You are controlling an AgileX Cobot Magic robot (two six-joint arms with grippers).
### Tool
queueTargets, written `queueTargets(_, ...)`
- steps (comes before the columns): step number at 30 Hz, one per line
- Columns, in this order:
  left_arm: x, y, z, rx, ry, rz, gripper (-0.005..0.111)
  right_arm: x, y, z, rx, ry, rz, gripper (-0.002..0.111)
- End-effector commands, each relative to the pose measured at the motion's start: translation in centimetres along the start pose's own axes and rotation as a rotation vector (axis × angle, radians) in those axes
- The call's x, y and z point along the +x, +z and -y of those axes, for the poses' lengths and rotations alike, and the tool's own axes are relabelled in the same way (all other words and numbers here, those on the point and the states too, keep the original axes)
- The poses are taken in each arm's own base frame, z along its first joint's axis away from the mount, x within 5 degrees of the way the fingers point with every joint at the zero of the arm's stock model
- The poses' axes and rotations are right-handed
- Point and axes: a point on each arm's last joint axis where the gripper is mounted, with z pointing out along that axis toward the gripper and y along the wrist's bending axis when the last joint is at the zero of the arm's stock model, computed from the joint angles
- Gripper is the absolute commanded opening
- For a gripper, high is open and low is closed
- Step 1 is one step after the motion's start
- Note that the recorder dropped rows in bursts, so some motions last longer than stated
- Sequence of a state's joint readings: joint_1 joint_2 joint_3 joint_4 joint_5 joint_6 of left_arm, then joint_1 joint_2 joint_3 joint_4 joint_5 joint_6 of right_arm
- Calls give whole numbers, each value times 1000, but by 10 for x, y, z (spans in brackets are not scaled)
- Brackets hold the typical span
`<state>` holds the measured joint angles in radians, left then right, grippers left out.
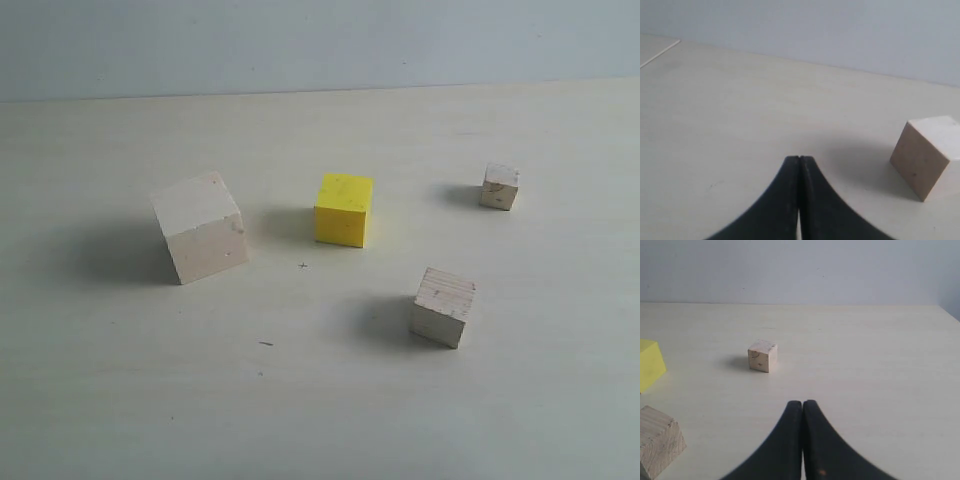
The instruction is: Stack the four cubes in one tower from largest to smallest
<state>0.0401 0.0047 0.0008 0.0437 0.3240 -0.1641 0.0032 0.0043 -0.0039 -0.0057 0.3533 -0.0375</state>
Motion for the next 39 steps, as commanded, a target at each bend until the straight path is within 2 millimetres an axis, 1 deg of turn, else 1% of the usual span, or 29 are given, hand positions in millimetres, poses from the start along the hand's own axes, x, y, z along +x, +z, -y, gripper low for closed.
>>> queueTargets(1, -19, -3, 3, 36, 6, 212, 0, 0, 0, 0, -1, -7, 12, 0)
queueTargets(3, -30, -6, 5, 57, 6, 339, 0, 0, 0, 0, -1, -7, 12, 0)
queueTargets(4, -32, -6, 5, 61, 6, 362, 0, 0, 0, 0, -1, -7, 12, 0)
queueTargets(10, -33, -7, 6, 62, 9, 376, 0, 0, 0, 0, -1, -7, 12, 0)
queueTargets(12, -41, -10, 7, 77, 7, 462, 0, 0, 0, 0, -1, -7, 12, 0)
queueTargets(14, -42, -11, 7, 80, 7, 477, 0, 0, 0, 0, -1, -7, 12, 0)
queueTargets(16, -52, -16, 8, 79, 7, 486, 0, 0, 0, 0, -1, -7, 12, 0)
queueTargets(18, -66, -17, 10, 75, 1, 457, 0, 0, 0, 0, -1, -7, 12, 0)
queueTargets(19, -79, -18, 11, 78, -13, 457, 0, 0, 0, 0, -1, -7, 12, 0)
queueTargets(20, -86, -18, 12, 78, -13, 455, 0, 0, 0, 0, -1, -7, 12, 0)
queueTargets(21, -103, -18, 14, 72, -13, 427, 0, 0, 0, 0, -1, -7, 12, 0)
queueTargets(22, -111, -19, 15, 69, -13, 415, 0, 0, 0, 0, -1, -7, 12, 0)
queueTargets(23, -129, -18, 17, 63, -14, 386, 0, 0, 0, 0, -1, -7, 12, 0)
queueTargets(24, -136, -16, 18, 60, -14, 369, 0, 0, 0, 0, -1, -7, 12, 0)
queueTargets(25, -152, -14, 20, 64, -7, 349, 0, 0, 0, 0, -1, -7, 12, 0)
queueTargets(26, -157, -13, 22, 71, 5, 346, 0, 0, 0, 0, -1, -7, 12, 0)
queueTargets(27, -170, -9, 27, 113, 12, 341, 0, 0, 0, 0, -1, -7, 12, 0)
queueTargets(28, -178, -4, 34, 165, 21, 321, 0, 0, 0, 0, -1, -7, 12, 0)
queueTargets(29, -181, 0, 38, 193, 41, 305, 0, 0, 0, 0, -1, -7, 14, 0)
queueTargets(30, -185, 9, 48, 250, 102, 256, 0, 0, 0, 0, -1, -7, 14, 0)
queueTargets(31, -186, 14, 54, 278, 144, 225, 0, 0, 0, 0, -1, -7, 14, 0)
queueTargets(32, -184, 25, 66, 333, 217, 162, 0, 0, 0, 0, -1, -7, 14, 0)
queueTargets(33, -181, 31, 73, 370, 230, 121, 0, 0, 0, 0, -1, -7, 14, 0)
queueTargets(34, -175, 41, 87, 430, 274, 66, 0, 0, 0, 0, -1, -7, 16, 0)
queueTargets(36, -165, 54, 103, 489, 333, -1, 0, -1, 0, 0, -1, -7, 18, 0)
queueTargets(39, -160, 61, 108, 498, 342, -27, 0, -1, 0, 0, -1, -7, 18, 0)
